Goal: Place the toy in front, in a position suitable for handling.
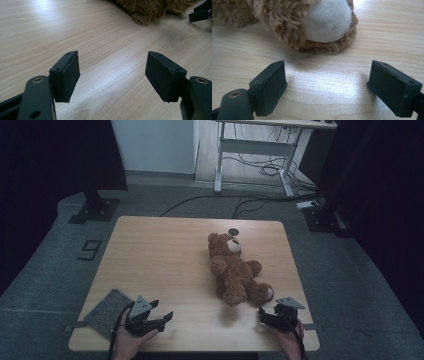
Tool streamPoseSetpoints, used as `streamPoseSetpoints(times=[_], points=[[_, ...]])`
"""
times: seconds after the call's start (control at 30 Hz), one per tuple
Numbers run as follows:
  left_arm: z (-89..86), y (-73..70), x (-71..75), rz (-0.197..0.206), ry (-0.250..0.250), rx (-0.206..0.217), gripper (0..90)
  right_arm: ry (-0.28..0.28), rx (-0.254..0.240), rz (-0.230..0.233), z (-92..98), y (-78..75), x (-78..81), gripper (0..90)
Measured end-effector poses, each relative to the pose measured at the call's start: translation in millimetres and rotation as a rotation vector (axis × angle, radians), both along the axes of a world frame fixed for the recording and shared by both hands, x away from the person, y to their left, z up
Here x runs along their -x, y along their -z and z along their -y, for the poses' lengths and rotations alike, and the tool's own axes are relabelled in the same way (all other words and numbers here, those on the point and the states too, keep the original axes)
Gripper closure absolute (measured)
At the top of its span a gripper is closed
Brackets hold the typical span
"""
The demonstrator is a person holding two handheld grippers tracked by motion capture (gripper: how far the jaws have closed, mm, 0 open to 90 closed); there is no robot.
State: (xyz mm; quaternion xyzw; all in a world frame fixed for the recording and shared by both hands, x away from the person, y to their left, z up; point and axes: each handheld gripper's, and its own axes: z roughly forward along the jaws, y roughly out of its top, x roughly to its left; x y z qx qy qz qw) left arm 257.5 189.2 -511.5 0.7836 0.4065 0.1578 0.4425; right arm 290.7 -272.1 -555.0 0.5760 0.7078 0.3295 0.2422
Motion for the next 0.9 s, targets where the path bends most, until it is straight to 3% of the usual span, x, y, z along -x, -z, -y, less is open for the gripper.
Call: streamPoseSetpoints(times=[0.23,0.27,0.43,0.63,0.73,0.9], points=[[6.9,-0.9,-2.1,0.004,0.013,0.0,27.9,0.017,-0.026,0.029,2.5,-2.9,6.2,15.1],[8.6,-1.4,-2.8,0.003,0.018,0.002,27.9,0.023,-0.05,0.049,3.7,-7.2,8.1,15.4],[19.8,-5.3,-7.9,0.018,0.038,-0.01,27.9,0.029,-0.073,0.086,3.6,-15.1,10.3,16.2],[41.9,-11.7,-28.7,0.047,0.049,-0.014,27.8,0.008,-0.108,0.11,-1.9,-27.8,9.9,16.2],[58.5,-20.2,-45.3,0.048,0.062,-0.003,27.4,-0.002,-0.127,0.129,-5.9,-36.4,8.3,15.6],[85.9,-34.7,-72.0,0.072,0.092,-0.02,24.6,-0.018,-0.161,0.157,-13.1,-52.2,1.7,14.9]])
